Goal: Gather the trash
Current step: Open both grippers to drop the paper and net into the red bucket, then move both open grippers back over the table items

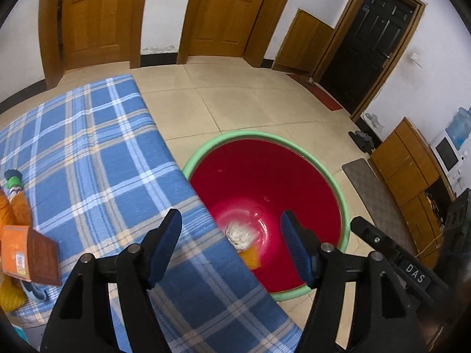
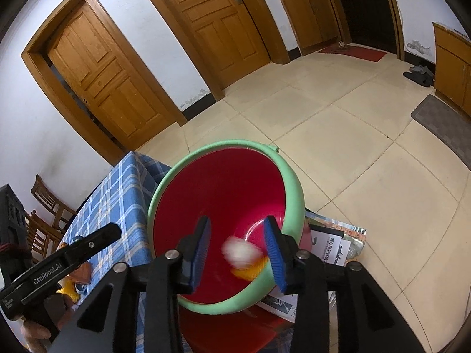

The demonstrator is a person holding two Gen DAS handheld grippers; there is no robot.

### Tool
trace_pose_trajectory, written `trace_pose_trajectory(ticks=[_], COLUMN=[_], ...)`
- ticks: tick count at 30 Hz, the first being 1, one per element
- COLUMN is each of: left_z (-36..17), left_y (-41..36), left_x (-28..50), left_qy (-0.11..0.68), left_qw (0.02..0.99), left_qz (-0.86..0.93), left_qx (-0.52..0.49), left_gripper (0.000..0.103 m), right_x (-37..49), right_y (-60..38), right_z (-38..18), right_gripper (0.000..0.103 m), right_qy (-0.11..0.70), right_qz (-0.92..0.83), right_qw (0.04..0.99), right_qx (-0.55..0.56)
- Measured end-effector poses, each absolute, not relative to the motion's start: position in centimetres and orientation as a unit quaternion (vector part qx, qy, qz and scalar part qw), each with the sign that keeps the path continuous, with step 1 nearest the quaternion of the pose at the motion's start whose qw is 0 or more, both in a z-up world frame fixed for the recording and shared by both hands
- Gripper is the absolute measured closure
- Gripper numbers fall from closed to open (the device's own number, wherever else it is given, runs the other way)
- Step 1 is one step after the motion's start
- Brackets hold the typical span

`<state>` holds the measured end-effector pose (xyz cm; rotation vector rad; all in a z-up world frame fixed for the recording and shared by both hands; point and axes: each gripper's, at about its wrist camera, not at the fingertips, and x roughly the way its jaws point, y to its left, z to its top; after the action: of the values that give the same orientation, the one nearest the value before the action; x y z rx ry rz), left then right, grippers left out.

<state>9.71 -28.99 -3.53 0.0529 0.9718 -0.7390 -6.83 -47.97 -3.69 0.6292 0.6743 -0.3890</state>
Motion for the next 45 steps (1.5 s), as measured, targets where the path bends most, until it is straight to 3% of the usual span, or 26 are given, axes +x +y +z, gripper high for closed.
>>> trace_pose_trajectory(ticks=[10,13,19,45], left_z=[-1.7,-0.9,0.5,0.4], left_y=[-25.6,-24.3,-21.3,-6.0], left_x=[8.1,7.7,7.0,6.3], left_qy=[0.442,0.433,0.415,0.4], left_qw=[0.841,0.851,0.87,0.905], left_qz=[-0.313,-0.297,-0.266,-0.113], left_qx=[0.005,-0.001,-0.012,-0.087], left_gripper=[0.033,0.026,0.025,0.024], right_x=[-7.2,-7.4,-7.6,-6.5], right_y=[-46.5,-45.6,-43.7,-37.4], right_z=[-2.0,-1.1,0.4,1.4], right_gripper=[0.055,0.051,0.043,0.034], right_qy=[0.31,0.303,0.293,0.314], right_qz=[-0.166,-0.155,-0.137,-0.07], right_qw=[0.888,0.896,0.908,0.919], right_qx=[0.295,0.286,0.267,0.227])
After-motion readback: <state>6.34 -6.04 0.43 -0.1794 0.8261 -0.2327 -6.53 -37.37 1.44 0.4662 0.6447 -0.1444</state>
